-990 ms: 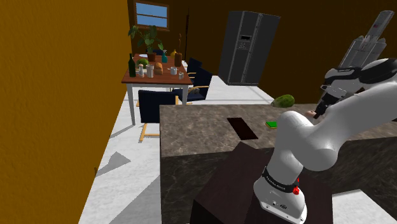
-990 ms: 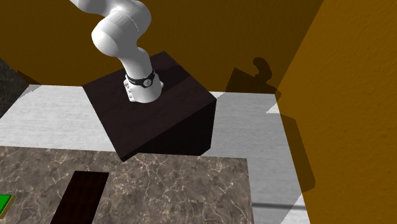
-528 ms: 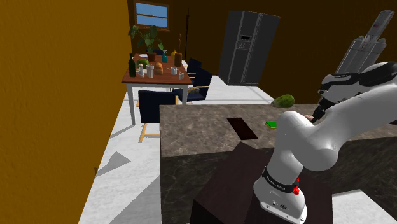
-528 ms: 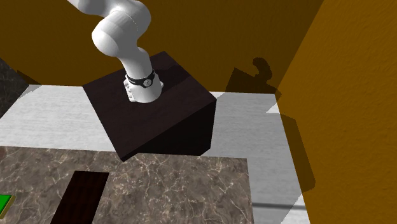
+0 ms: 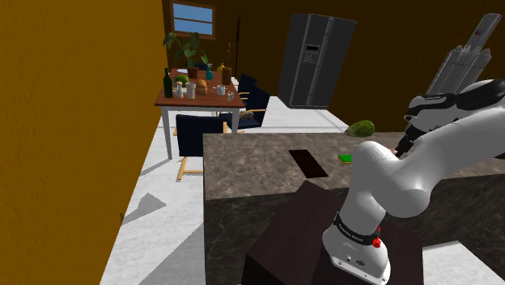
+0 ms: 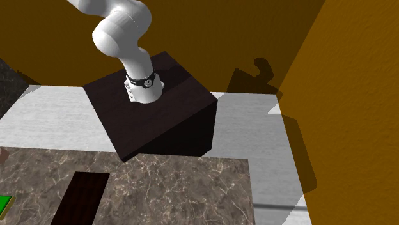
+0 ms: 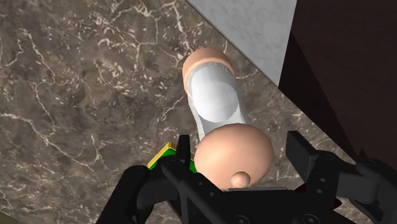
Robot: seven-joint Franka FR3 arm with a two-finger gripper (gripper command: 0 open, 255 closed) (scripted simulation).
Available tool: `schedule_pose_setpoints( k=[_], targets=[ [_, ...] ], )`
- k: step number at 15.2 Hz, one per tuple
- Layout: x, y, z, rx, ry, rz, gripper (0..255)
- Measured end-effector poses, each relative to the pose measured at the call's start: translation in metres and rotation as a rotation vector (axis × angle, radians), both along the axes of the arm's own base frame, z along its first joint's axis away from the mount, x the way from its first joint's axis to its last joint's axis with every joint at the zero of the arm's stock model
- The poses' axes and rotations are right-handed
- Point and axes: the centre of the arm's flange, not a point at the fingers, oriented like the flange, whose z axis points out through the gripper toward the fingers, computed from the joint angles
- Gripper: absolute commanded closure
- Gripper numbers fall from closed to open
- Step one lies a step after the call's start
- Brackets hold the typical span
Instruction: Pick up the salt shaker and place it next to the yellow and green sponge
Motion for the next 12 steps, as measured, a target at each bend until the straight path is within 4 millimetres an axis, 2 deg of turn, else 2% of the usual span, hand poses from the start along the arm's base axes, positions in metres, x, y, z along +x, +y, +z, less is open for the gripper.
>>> schedule_pose_setpoints(
  k=[5, 9, 12],
  targets=[
    [0.000, 0.000, 0.000, 0.000, 0.000, 0.000, 0],
    [-0.008, -0.003, 0.037, -0.001, 0.000, 0.000, 0],
    [-0.009, -0.005, 0.048, -0.001, 0.000, 0.000, 0]
  ],
)
